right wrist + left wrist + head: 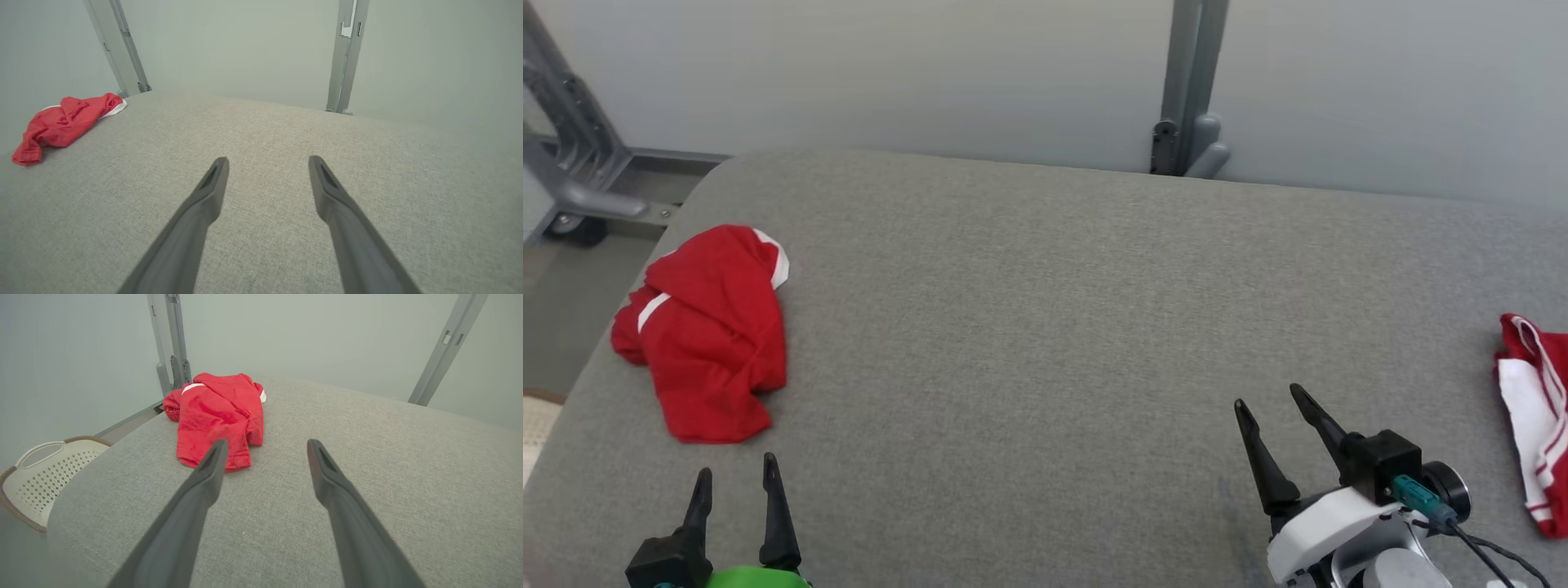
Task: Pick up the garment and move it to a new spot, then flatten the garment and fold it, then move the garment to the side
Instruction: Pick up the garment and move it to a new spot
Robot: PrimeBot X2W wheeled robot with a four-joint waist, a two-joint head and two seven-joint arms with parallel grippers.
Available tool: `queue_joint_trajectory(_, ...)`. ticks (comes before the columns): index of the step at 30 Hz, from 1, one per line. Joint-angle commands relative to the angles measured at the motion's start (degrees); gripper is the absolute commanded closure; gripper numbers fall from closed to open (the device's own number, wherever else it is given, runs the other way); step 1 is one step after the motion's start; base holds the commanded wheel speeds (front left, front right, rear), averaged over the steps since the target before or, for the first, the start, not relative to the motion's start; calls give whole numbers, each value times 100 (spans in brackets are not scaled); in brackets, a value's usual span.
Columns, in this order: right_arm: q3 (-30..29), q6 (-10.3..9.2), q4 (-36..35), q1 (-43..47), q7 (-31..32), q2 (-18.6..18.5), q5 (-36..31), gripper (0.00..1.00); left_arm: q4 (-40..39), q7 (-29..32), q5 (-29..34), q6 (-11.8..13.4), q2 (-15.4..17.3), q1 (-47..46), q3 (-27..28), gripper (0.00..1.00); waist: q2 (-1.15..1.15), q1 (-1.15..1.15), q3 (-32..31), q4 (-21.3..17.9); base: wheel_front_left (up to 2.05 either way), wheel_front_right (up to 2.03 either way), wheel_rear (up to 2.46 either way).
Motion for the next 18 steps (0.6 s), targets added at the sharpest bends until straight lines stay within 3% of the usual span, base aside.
queue_joint_trajectory(1,107,-9,33,-132,1,-123,-32,0,-36,2,-17,15,19,-40,66,0,0,0,226,694,0,0,0)
queue_joint_trajectory(10,160,-9,74,-184,1,-62,48,0,26,2,24,158,18,-82,101,0,0,0,332,1451,0,0,0)
queue_joint_trajectory(16,204,-9,63,-145,1,49,0,0,71,2,-5,206,18,12,87,0,0,0,352,1640,0,0,0)
queue_joint_trajectory(18,214,-9,58,-164,1,39,-19,0,163,2,-205,103,16,29,66,0,0,0,380,1642,0,0,0)
